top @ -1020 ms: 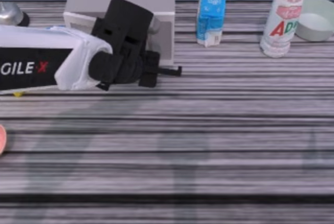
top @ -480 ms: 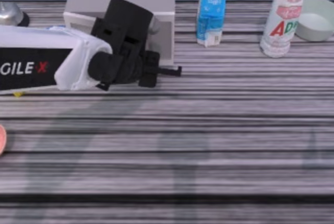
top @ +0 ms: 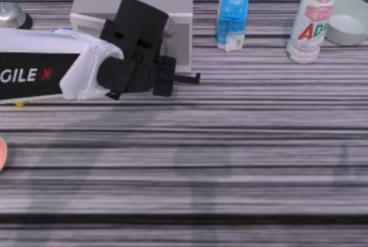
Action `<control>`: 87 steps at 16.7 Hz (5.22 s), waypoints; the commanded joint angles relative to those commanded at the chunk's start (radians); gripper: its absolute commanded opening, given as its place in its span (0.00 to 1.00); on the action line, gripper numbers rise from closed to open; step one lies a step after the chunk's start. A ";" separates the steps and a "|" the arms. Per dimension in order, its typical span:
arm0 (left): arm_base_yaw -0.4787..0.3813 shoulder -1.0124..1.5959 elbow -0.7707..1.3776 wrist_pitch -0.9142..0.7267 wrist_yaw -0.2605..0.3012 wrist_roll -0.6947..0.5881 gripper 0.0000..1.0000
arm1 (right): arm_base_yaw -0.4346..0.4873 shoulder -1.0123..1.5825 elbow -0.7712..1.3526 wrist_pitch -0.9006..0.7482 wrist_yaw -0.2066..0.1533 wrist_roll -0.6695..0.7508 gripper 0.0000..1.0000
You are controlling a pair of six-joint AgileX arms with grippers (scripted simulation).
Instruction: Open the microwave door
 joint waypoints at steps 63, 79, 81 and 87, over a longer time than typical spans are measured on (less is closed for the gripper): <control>0.021 -0.043 -0.059 0.026 0.059 0.071 0.00 | 0.000 0.000 0.000 0.000 0.000 0.000 1.00; 0.034 -0.065 -0.088 0.037 0.091 0.109 0.00 | 0.000 0.000 0.000 0.000 0.000 0.000 1.00; 0.034 -0.065 -0.088 0.037 0.091 0.109 0.00 | 0.000 0.000 0.000 0.000 0.000 0.000 1.00; 0.034 -0.065 -0.088 0.037 0.091 0.109 0.00 | 0.000 0.000 0.000 0.000 0.000 0.000 1.00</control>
